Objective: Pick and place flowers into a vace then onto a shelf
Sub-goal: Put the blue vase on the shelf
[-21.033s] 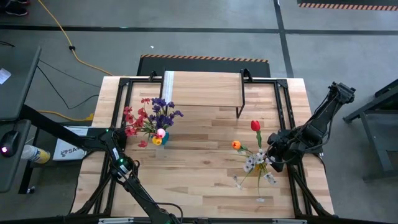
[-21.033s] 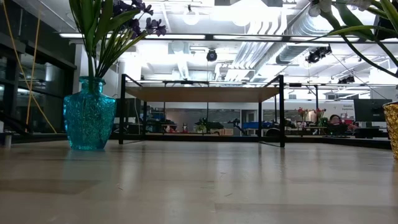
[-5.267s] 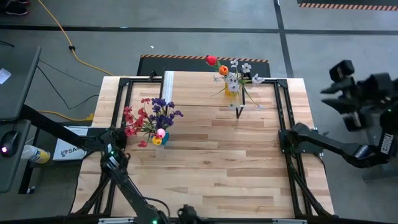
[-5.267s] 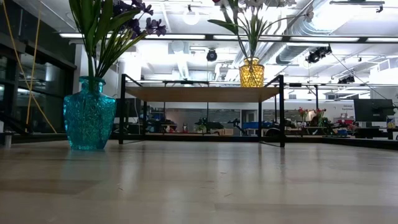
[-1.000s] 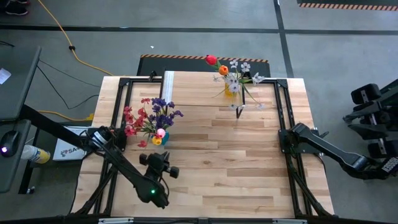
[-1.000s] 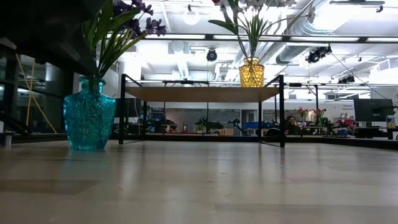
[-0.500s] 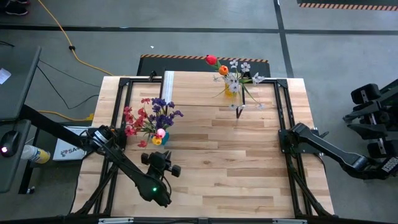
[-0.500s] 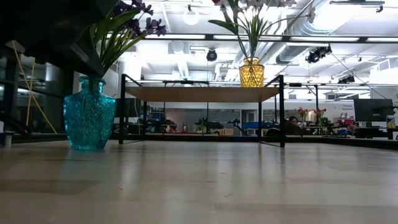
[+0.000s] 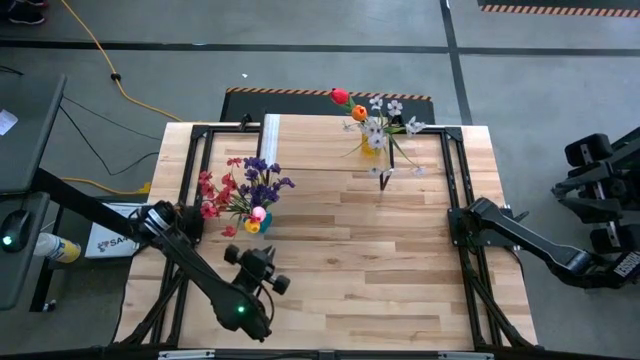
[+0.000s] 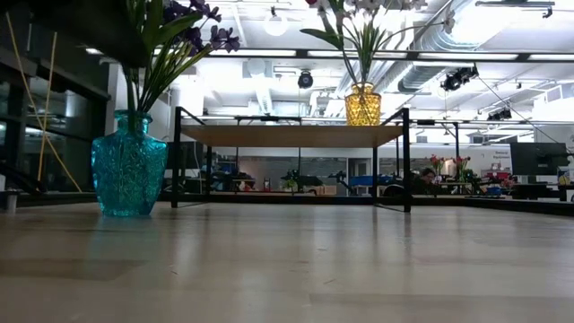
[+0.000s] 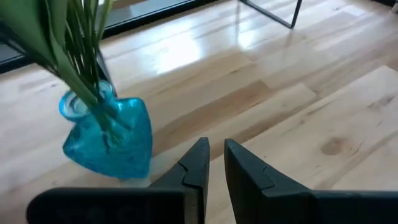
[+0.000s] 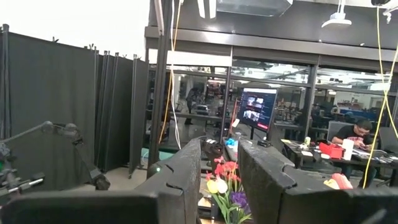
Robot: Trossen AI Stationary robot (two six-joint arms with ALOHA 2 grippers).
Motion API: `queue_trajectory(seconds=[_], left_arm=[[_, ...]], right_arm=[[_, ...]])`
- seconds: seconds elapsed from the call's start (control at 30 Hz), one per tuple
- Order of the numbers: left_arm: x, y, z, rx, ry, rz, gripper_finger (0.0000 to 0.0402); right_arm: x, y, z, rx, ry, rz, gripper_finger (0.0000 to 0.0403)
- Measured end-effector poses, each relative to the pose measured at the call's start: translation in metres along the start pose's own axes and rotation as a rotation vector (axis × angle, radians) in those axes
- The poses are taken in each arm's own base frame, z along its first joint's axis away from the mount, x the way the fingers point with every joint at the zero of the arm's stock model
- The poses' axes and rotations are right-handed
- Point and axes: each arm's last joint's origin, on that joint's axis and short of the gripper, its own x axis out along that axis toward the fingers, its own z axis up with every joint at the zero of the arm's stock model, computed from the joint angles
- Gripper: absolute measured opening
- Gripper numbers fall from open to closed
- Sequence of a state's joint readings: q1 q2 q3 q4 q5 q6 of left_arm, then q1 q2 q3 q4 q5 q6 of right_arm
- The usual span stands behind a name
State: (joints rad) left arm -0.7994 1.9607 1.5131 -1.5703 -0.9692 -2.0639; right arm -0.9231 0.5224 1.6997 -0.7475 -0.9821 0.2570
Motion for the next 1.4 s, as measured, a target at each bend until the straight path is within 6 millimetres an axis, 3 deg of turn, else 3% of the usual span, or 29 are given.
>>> queue_trajectory(seconds=[0.77, 0.97, 1.23, 1.4], left_arm=[[-0.009, 0.006, 0.004, 0.172, 0.072, -0.006, 0.0086], [-0.012, 0.01, 0.006, 0.18, 0.19, 0.027, 0.0086], [-0.015, 0.01, 0.014, 0.183, 0.111, -0.017, 0.0085], [-0.022, 0.004, 0.024, 0.295, 0.054, -0.074, 0.0085]], right_arm=[[0.0, -0.002, -0.001, -0.031, -0.006, -0.055, 0.0099], [0.0, -0.002, -0.001, -0.03, -0.005, -0.052, 0.0099], [0.0, -0.002, -0.001, -0.031, -0.004, -0.049, 0.0099], [0.0, -0.002, -0.001, -0.03, -0.004, -0.049, 0.0099]])
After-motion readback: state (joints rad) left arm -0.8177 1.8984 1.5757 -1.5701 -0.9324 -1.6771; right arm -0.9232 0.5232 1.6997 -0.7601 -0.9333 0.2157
